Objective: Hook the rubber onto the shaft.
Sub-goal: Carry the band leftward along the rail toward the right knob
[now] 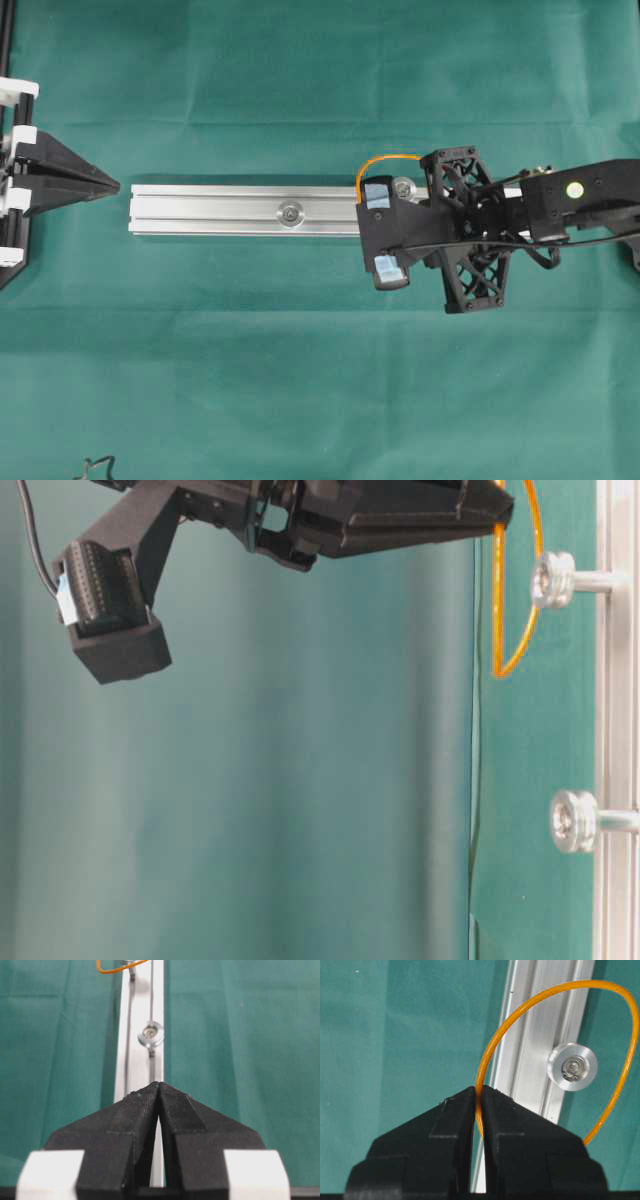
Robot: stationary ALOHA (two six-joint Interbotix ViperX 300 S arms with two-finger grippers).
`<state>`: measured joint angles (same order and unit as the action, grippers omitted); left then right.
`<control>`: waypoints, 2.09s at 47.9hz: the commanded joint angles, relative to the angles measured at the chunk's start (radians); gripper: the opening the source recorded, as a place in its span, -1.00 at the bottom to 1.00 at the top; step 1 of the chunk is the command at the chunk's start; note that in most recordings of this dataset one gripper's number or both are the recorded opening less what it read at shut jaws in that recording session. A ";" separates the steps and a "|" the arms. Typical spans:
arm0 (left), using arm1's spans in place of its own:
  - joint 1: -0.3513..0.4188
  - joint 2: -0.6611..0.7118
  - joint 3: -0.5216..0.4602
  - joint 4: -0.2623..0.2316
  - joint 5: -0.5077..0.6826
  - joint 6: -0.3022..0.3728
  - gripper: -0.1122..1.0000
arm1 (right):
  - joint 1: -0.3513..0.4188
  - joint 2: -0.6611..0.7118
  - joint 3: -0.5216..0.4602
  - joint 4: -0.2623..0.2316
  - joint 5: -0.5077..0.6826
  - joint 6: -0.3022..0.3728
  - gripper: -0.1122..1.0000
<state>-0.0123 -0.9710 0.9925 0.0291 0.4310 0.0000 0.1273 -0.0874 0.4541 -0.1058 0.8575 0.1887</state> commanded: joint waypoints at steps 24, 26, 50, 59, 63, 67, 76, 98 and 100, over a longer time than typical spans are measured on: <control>-0.003 0.006 -0.029 0.002 -0.005 0.000 -0.80 | 0.041 -0.011 -0.032 0.002 -0.002 0.002 -0.68; -0.003 0.006 -0.029 0.002 -0.003 0.000 -0.80 | 0.044 -0.009 -0.034 0.002 -0.002 0.002 -0.68; -0.003 0.006 -0.029 0.002 0.003 0.000 -0.80 | 0.091 0.012 -0.064 0.002 0.002 0.002 -0.68; -0.003 0.006 -0.029 0.002 0.003 -0.002 -0.80 | 0.110 0.015 -0.069 0.005 0.002 0.003 -0.68; -0.003 0.006 -0.031 0.002 0.003 -0.002 -0.80 | 0.118 0.015 -0.069 0.012 0.002 0.003 -0.68; -0.003 0.006 -0.031 0.002 0.003 -0.002 -0.80 | 0.124 0.015 -0.069 0.020 0.002 0.003 -0.68; -0.003 0.006 -0.029 0.002 0.003 0.000 -0.80 | 0.138 0.017 -0.071 0.026 0.002 0.003 -0.68; -0.003 0.006 -0.029 0.002 0.003 0.000 -0.80 | 0.152 0.018 -0.072 0.026 0.002 0.086 -0.68; -0.003 0.006 -0.031 0.002 0.003 0.000 -0.80 | 0.152 0.018 -0.072 0.026 0.002 0.089 -0.67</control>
<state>-0.0123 -0.9710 0.9925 0.0276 0.4387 0.0000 0.2715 -0.0568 0.4080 -0.0828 0.8621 0.2730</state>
